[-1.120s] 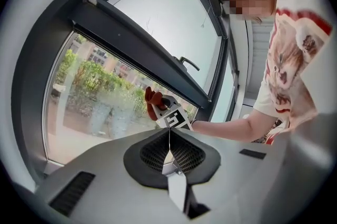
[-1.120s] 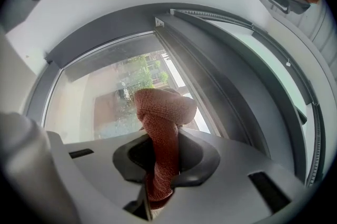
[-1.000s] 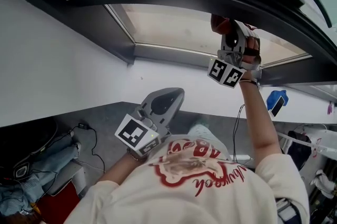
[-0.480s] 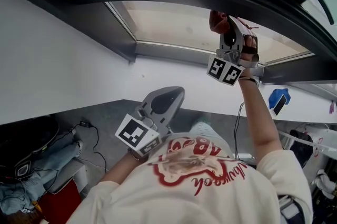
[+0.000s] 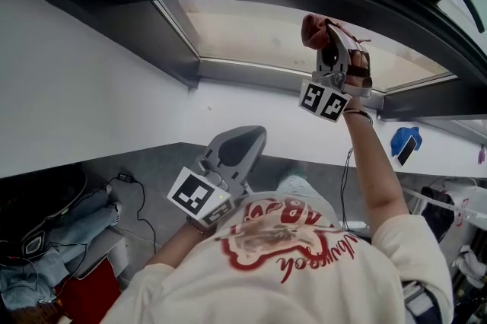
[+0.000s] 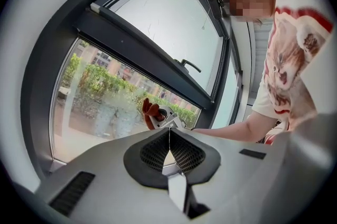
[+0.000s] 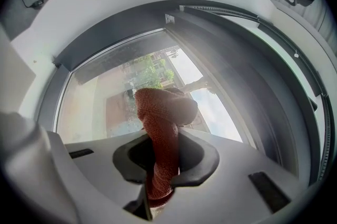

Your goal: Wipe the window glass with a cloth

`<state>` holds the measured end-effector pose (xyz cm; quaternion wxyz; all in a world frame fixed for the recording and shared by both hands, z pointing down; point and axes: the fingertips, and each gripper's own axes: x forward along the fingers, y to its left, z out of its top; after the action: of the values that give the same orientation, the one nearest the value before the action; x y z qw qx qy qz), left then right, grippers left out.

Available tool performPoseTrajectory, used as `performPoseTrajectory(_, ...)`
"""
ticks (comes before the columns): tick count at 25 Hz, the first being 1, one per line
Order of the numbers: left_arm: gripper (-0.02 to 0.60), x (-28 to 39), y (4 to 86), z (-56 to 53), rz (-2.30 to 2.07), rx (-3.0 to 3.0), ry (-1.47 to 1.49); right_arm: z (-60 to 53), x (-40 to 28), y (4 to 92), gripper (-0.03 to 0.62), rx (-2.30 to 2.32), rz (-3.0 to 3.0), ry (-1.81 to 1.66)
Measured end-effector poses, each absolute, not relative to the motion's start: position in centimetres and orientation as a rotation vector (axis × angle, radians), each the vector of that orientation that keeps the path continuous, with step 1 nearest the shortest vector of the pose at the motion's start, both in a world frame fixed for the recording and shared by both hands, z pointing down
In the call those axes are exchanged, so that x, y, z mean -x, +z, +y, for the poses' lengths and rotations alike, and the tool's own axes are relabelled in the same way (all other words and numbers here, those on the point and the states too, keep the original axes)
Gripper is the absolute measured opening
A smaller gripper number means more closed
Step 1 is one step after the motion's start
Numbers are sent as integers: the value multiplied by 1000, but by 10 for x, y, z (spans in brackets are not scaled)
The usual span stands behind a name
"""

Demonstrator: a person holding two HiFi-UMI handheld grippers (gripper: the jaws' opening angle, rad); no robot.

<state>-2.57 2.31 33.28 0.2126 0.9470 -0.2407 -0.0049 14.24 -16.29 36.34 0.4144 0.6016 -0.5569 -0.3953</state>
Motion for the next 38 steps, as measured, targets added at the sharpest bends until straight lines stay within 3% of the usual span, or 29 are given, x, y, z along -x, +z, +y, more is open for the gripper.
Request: performPoseTrajectory(38,21,39,335,24,-748,-2610,-8,-167,-134,415,63,-1424,-1436,-936)
